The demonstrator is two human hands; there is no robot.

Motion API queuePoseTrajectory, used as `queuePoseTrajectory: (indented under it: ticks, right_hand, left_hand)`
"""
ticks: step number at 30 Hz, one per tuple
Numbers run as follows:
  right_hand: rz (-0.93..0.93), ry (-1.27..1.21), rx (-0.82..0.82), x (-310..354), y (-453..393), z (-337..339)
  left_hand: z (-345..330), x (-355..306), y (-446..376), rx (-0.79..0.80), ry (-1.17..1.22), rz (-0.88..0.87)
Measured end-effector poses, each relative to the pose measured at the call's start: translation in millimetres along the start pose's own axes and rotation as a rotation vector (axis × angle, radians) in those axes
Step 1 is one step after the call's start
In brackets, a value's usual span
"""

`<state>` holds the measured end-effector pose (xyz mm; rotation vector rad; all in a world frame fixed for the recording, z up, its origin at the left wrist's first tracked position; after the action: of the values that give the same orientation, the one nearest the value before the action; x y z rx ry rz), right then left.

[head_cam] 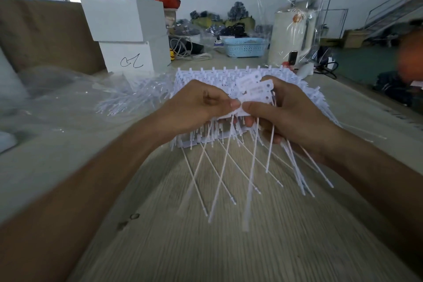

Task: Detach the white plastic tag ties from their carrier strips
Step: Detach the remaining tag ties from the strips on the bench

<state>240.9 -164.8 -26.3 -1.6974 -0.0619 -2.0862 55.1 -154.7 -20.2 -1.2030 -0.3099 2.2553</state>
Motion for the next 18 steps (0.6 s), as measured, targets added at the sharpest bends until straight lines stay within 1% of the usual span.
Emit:
queuePoseTrajectory:
  ticks: [3,6,8,9,10,12,14,16,18]
  right_hand:
    - [0.011,-0.038,-0.043,2,1,2]
    - [0.052,0.003,-0.010,4,3,-1]
    - [0.160,0.073,0.004,11,6,-5]
    - [0.239,0.164,-0.004,15,9,-5]
    - [0.320,0.305,-0.032,18,10,-5]
    - [0.488,0.659,-0.134,23,12,-4]
    - [0.642,0.912,-0.174,27,15,-6]
    - [0.728,1.024,-0.147,25,16,-8]
    - [0.700,0.977,-0.140,23,14,-5]
  left_hand:
    - [-5,0,2,0.059,0.080,0.051]
    - [-5,0,2,-0.001,0.172,0.099]
    - [-6,-1,2,-0.042,0.246,0.140]
    - [-6,-1,1,-0.046,0.292,0.166]
    - [-8,-3,1,-0.037,0.347,0.192]
    - [-11,-4,1,0.013,0.454,0.247]
    - [-13,-5,3,0.078,0.544,0.317]
    - [-15,-5,3,0.138,0.599,0.368]
    - [-15,-2,3,0.155,0.531,0.360]
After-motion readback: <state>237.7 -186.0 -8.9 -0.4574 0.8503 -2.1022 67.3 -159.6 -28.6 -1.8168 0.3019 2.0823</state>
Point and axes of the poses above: each hand's wrist, its own y-axis away from the middle knuckle, its own z-axis out of the back of the hand, x = y × z, the point moved 3 cm from there along -y, towards the middle knuckle, and after that the axes turned 9 degrees about -z, right-handed, at the moved point
